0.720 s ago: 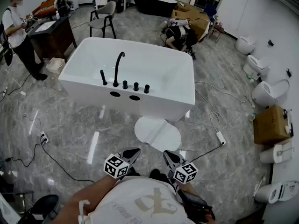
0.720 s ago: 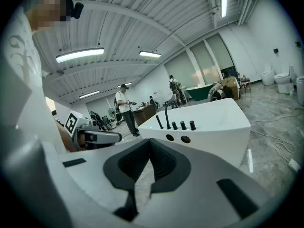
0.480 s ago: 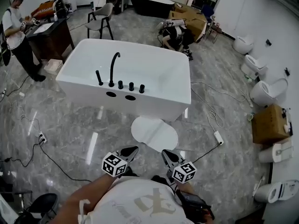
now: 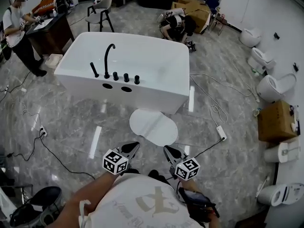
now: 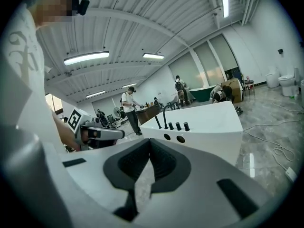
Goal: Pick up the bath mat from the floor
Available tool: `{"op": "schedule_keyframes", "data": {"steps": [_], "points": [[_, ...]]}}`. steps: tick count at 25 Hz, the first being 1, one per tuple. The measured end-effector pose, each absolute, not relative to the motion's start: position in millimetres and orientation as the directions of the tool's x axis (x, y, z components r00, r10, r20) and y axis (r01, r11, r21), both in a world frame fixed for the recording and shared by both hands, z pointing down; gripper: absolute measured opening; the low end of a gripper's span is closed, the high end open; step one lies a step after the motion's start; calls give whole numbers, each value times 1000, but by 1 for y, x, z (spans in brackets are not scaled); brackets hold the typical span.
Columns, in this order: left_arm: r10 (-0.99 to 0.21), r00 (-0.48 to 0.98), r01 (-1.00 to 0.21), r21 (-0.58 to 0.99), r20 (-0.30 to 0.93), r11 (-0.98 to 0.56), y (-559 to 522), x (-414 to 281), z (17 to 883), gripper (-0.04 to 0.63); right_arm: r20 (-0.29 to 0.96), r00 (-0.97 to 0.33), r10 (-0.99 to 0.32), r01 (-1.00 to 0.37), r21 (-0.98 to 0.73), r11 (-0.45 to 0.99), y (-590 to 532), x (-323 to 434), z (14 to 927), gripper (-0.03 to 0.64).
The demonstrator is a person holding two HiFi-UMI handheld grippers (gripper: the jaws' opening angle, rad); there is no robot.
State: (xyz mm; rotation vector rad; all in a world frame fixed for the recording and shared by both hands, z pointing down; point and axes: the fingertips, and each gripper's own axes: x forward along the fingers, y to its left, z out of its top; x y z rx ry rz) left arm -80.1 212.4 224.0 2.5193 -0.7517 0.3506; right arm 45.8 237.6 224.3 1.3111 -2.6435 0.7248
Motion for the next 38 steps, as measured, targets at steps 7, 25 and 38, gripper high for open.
{"op": "schedule_keyframes", "data": {"steps": [7,25,38], "points": [[-479,779,-616,350,404,-706,235,-20,234,11,271,-670,-692,-733,-388,559,248,102,234,6],[-617,661,-750,345,428,-565,292,-17,260,11,283,-772,-569,-634,-387,669,284,113,261,6],[-614,649,-757,297,450,-582,279,-38,218,11,255,-760,-598,-645,-411,644,277,103,232,6]]}}
